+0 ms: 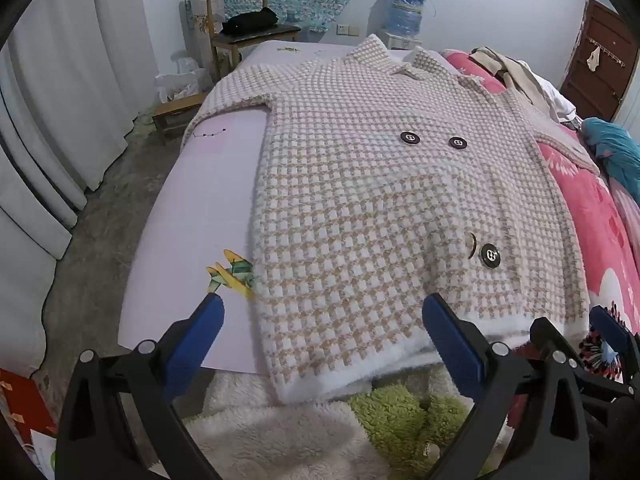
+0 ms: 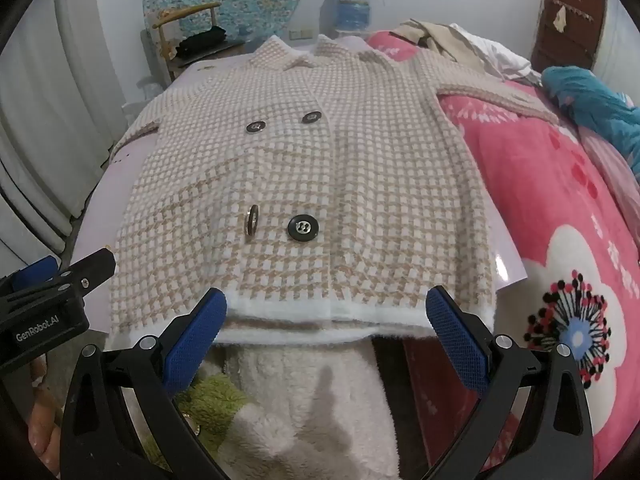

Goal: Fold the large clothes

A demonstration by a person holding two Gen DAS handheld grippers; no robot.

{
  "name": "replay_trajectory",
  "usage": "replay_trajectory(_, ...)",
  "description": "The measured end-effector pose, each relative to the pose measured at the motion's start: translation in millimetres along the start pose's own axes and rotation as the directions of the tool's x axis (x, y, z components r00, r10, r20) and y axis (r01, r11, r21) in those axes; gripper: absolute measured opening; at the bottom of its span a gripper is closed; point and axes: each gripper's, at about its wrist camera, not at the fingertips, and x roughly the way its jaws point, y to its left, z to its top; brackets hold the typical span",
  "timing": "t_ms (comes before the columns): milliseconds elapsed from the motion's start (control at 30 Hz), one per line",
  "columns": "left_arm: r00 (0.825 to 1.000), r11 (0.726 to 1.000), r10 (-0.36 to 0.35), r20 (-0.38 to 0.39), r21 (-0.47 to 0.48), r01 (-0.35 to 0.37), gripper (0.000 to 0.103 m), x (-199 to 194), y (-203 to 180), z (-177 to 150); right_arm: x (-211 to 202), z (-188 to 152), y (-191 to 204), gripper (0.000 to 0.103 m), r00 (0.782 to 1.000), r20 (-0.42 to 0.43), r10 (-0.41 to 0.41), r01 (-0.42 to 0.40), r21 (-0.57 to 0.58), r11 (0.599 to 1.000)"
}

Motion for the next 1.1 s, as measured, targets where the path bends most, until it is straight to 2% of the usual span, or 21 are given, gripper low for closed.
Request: replay_trajectory(1100, 1.000, 1.000, -0.003, -0.005, -0.003, 0.003, 0.098, -1.8, -2.4, -0.9, 2.1, -1.2, 1.6, 0.096, 1.000, 0.000, -0.003, 0.003, -0.005, 1.000)
